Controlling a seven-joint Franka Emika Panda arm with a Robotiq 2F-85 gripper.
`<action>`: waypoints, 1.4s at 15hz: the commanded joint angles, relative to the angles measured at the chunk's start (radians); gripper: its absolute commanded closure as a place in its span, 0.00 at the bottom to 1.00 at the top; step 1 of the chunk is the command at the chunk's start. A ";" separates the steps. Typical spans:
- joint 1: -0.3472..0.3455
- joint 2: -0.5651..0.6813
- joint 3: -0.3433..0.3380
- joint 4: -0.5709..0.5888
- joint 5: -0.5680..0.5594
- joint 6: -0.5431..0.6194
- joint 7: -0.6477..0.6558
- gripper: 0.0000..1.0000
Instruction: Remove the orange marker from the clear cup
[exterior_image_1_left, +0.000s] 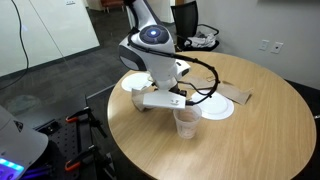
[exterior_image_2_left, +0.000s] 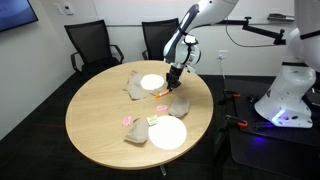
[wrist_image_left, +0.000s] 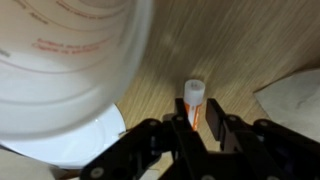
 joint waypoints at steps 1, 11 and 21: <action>-0.011 0.015 0.017 0.015 0.020 0.012 -0.038 0.38; 0.006 -0.079 0.013 -0.034 0.015 0.043 -0.050 0.00; 0.075 -0.301 -0.049 -0.182 -0.094 0.051 0.135 0.00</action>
